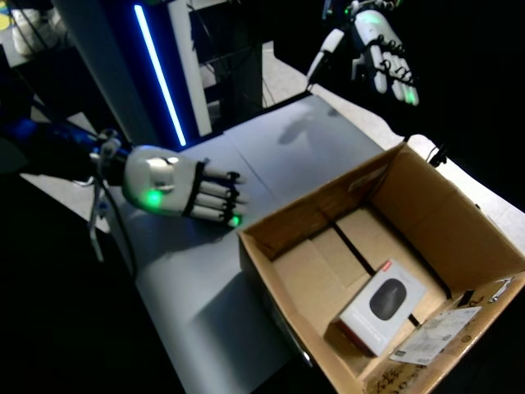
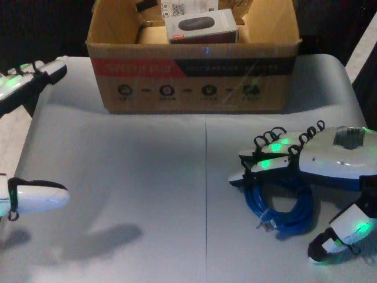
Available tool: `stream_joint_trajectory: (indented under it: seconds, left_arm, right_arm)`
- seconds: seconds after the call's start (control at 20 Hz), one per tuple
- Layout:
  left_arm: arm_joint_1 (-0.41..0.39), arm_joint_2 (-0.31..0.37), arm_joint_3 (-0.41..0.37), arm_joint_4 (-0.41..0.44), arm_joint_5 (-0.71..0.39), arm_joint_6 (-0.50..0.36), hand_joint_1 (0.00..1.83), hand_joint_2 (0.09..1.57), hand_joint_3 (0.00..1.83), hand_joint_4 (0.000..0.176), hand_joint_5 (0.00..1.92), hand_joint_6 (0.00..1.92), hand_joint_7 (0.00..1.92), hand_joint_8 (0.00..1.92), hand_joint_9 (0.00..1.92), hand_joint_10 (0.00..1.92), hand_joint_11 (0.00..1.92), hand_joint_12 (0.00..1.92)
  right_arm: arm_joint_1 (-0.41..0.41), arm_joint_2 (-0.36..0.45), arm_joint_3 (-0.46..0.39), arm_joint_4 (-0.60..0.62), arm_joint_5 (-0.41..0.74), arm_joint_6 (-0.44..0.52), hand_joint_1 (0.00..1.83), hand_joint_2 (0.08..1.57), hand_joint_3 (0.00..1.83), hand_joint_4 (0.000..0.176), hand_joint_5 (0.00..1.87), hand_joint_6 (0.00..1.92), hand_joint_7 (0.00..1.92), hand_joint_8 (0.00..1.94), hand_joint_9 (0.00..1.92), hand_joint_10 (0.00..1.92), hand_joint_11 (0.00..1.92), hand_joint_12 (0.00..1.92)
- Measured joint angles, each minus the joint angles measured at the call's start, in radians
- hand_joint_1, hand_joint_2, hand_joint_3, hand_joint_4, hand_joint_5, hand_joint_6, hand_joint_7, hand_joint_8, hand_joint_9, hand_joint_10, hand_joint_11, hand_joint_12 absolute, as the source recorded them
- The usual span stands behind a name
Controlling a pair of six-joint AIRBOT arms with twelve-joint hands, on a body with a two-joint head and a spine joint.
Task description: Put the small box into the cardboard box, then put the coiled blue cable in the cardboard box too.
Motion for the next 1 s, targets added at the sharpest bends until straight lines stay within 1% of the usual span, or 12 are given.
stream_joint_trajectory:
  seconds: [0.05,0.15,0.2,0.5,0.6,0.65,0.75,0.8,0.85,0.9,0.95,1.0]
  left_arm:
    - [0.000,0.000,0.000,0.000,0.000,0.000,0.65,0.85,0.01,0.176,0.00,0.00,0.00,0.00,0.00,0.00,0.00,0.00]
    - [0.000,0.000,0.000,-0.003,-0.001,0.000,0.68,0.85,0.00,0.176,0.00,0.00,0.00,0.00,0.00,0.00,0.00,0.00]
    - [0.000,0.000,0.000,-0.002,0.000,-0.001,0.70,0.85,0.00,0.176,0.00,0.00,0.00,0.00,0.00,0.00,0.00,0.00]
    - [0.000,-0.004,0.001,-0.003,-0.001,-0.004,0.69,0.85,0.00,0.176,0.00,0.00,0.00,0.00,0.00,0.00,0.00,0.00]
    - [0.000,-0.005,0.001,-0.004,0.000,-0.004,0.71,0.85,0.00,0.176,0.00,0.00,0.00,0.00,0.00,0.00,0.00,0.00]
    - [0.000,-0.006,0.001,-0.005,0.000,-0.005,0.71,0.85,0.00,0.176,0.00,0.00,0.00,0.00,0.00,0.00,0.00,0.00]
    - [0.000,-0.008,0.001,-0.003,0.000,-0.008,0.72,0.85,0.00,0.176,0.00,0.00,0.00,0.00,0.00,0.00,0.00,0.00]
    - [0.000,-0.008,0.001,-0.003,0.000,-0.008,0.73,0.85,0.00,0.176,0.00,0.00,0.00,0.00,0.00,0.00,0.00,0.00]
    - [0.000,-0.008,0.001,-0.004,0.000,-0.009,0.72,0.85,0.00,0.176,0.00,0.00,0.00,0.00,0.00,0.00,0.00,0.00]
    - [0.002,-0.008,0.001,-0.003,0.000,-0.015,0.72,0.85,0.00,0.176,0.00,0.00,0.00,0.00,0.00,0.00,0.00,0.00]
    - [0.002,-0.008,0.001,-0.003,0.000,-0.015,0.72,0.85,0.00,0.176,0.00,0.00,0.00,0.00,0.00,0.00,0.00,0.00]
    - [0.002,-0.008,0.001,-0.003,0.000,-0.016,0.73,0.86,0.00,0.176,0.00,0.00,0.00,0.00,0.00,0.00,0.00,0.00]
  right_arm:
    - [0.000,0.000,0.000,0.000,0.000,0.000,1.08,0.85,0.00,0.176,0.39,0.01,0.18,0.01,0.21,0.02,0.00,0.76]
    - [0.000,0.000,0.000,0.000,0.000,0.000,1.06,0.88,0.00,0.157,0.42,0.00,0.26,0.01,0.27,0.02,0.00,0.82]
    - [0.002,-0.002,0.001,0.000,0.001,-0.001,1.04,0.91,0.00,0.131,0.46,0.00,0.32,0.01,0.32,0.02,0.00,0.87]
    - [0.002,-0.002,0.001,0.000,0.004,-0.005,1.03,0.90,0.00,0.105,0.50,0.00,0.40,0.00,0.43,0.01,0.04,0.93]
    - [0.002,-0.002,0.000,0.000,0.005,-0.006,1.09,0.90,0.00,0.067,0.58,0.00,0.51,0.01,0.59,0.03,0.26,0.86]
    - [0.002,-0.001,0.000,0.000,0.005,-0.006,1.11,0.91,0.00,0.058,0.60,0.00,0.53,0.01,0.61,0.03,0.30,0.87]
    - [0.002,0.003,0.000,0.001,0.006,-0.007,1.31,1.00,0.01,0.009,0.68,0.01,0.61,0.02,0.75,0.08,0.52,1.02]
    - [0.002,0.003,0.000,0.001,0.008,-0.011,1.75,1.00,0.01,0.000,0.75,0.01,0.67,0.04,0.85,0.13,0.79,1.26]
    - [0.002,0.003,0.000,0.001,0.013,-0.013,1.76,1.04,0.00,0.000,0.79,0.01,0.71,0.06,0.74,1.03,0.91,1.34]
    - [0.006,0.004,0.000,0.004,0.025,-0.014,1.75,1.02,0.00,0.000,0.88,0.01,0.72,0.27,0.79,1.19,0.99,1.31]
    - [0.006,0.004,0.000,0.004,0.025,-0.014,1.75,1.02,0.00,0.000,0.88,0.01,0.72,0.27,0.79,1.19,0.99,1.31]
    - [0.006,0.004,0.000,0.006,0.029,-0.014,1.75,1.04,0.00,0.000,0.90,0.00,0.54,0.74,0.77,1.23,0.96,1.38]
